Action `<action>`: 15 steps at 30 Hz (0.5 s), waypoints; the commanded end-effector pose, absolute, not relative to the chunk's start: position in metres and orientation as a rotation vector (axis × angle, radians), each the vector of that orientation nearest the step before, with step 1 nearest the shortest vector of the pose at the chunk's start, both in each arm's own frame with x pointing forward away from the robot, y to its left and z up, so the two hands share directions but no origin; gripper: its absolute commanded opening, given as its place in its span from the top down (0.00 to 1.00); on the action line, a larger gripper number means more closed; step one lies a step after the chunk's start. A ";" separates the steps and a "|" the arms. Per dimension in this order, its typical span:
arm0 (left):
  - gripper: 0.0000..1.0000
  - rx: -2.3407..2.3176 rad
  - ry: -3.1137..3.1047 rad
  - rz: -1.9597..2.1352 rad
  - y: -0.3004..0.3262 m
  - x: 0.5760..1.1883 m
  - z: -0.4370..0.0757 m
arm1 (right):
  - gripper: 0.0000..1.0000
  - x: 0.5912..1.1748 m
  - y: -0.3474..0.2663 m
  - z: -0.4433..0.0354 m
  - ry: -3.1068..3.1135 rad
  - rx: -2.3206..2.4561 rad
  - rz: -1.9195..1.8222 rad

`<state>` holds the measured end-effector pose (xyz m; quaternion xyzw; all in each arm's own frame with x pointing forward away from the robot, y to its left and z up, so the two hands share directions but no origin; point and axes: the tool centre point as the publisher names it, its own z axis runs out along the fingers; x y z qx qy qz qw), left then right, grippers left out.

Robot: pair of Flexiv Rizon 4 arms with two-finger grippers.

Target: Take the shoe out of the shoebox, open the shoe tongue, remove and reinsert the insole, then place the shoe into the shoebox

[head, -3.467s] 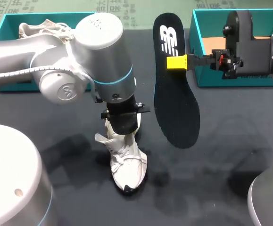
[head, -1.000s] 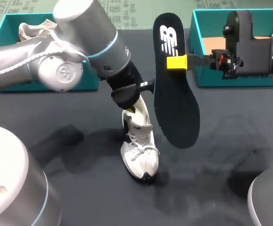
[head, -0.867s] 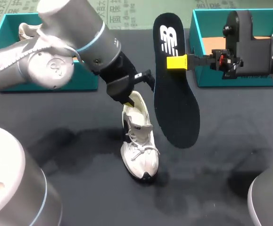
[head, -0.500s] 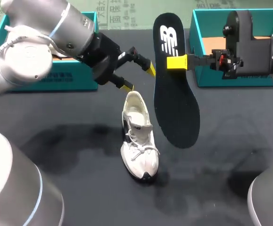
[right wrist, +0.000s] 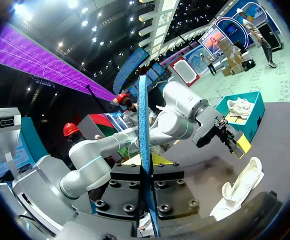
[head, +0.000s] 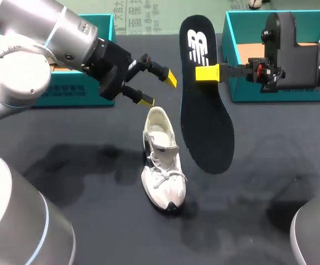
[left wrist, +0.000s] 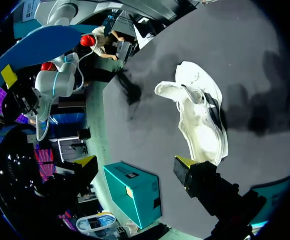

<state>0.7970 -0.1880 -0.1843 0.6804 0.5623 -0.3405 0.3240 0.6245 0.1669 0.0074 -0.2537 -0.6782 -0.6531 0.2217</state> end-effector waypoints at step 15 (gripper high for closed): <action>0.00 1.515 1.199 -0.971 -0.186 0.796 -0.144 | 1.00 0.625 0.170 0.007 -1.874 -0.703 -1.803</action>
